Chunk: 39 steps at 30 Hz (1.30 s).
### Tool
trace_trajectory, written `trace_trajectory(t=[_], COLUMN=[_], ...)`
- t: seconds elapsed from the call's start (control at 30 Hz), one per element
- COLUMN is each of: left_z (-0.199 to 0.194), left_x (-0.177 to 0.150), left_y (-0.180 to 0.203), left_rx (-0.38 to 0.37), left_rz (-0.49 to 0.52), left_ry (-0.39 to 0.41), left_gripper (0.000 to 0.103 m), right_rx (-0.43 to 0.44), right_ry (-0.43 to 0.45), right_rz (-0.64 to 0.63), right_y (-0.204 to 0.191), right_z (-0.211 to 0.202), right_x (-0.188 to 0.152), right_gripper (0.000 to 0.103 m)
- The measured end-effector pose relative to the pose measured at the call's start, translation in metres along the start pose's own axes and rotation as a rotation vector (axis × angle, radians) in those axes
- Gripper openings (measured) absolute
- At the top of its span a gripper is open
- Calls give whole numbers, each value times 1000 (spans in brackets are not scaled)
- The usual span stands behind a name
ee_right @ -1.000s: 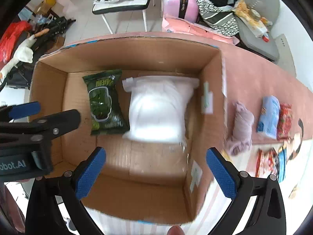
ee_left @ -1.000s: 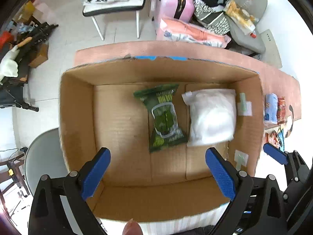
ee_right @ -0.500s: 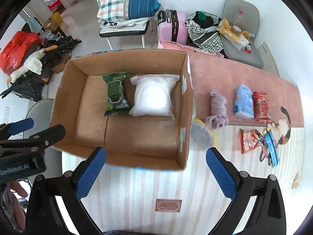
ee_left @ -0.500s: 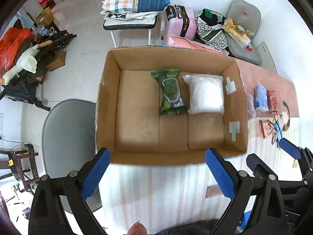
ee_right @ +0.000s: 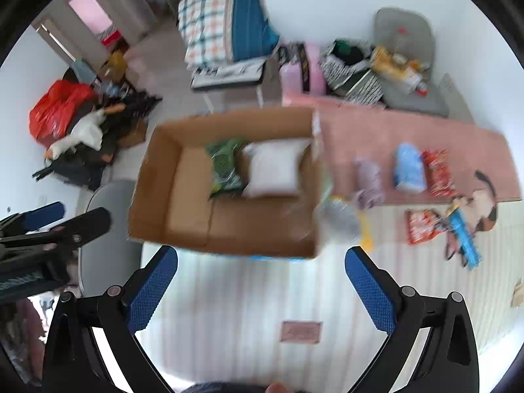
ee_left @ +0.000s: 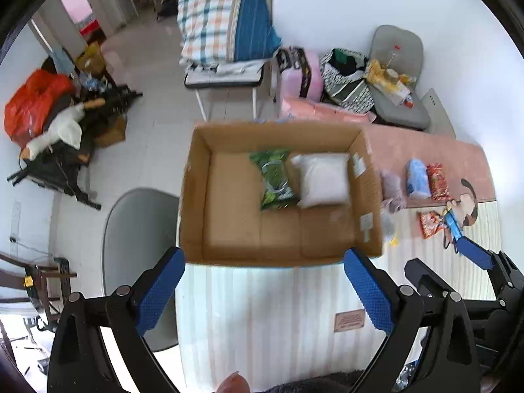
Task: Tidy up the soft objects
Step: 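Grasp the blue tissue pack with the left tool while the right tool grasps the red snack bag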
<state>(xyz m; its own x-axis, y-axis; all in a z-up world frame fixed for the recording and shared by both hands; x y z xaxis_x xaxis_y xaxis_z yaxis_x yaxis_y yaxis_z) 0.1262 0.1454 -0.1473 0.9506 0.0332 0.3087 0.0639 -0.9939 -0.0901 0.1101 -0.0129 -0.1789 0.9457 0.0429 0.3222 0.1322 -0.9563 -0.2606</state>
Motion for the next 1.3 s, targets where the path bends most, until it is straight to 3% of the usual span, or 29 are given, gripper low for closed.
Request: trace_trajectory(t=[0.1, 0.2, 0.4, 0.5, 0.67, 0.9, 0.93, 0.97, 1.03, 1.17, 1.3], left_z=[-6, 3, 66, 110, 178, 235, 241, 247, 255, 276, 305], left_x=[10, 19, 48, 75, 104, 125, 126, 126, 125, 113, 100], left_y=[36, 86, 205, 264, 326, 358, 361, 364, 370, 394, 415], left_rx=[0, -48, -182, -168, -146, -84, -84, -89, -106, -116, -122], left_rz=[31, 79, 149, 197, 220, 223, 215, 207, 199, 242, 247], left_ry=[24, 7, -147, -199, -293, -363, -381, -400, -431, -507, -594], left_gripper=[99, 99, 99, 99, 99, 99, 99, 99, 99, 99, 99], right_rx=[-44, -88, -134, -162, -149, -106, -120, -136, -120, -165, -130], right_ry=[56, 50, -4, -45, -174, -346, -363, -370, -386, -389, -420], right_rz=[-3, 53, 238, 289, 345, 333, 329, 317, 341, 386, 404], right_y=[32, 88, 231, 296, 384, 425, 429, 434, 441, 471, 487], right_z=[-15, -26, -21, 0, 79, 183, 192, 200, 203, 192, 194], right_x=[8, 15, 35, 49, 75, 83, 81, 81, 77, 70, 62], right_gripper=[103, 103, 103, 103, 101, 88, 83, 61, 55, 54, 60])
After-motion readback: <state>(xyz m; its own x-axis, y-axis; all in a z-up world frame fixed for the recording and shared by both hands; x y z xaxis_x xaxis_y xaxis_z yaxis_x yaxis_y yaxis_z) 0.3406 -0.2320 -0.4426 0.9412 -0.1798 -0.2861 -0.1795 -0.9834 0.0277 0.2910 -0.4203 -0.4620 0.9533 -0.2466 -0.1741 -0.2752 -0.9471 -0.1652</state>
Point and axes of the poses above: each gripper's, at about its wrist camera, not at the fingertips, and z roughly the way its jaws point, y to its right, x to its top, the point moved 6 cm from there along z, roughly the way its jaws point, and after that the axes turned 5 degrees about x, right-handed, at the moved point
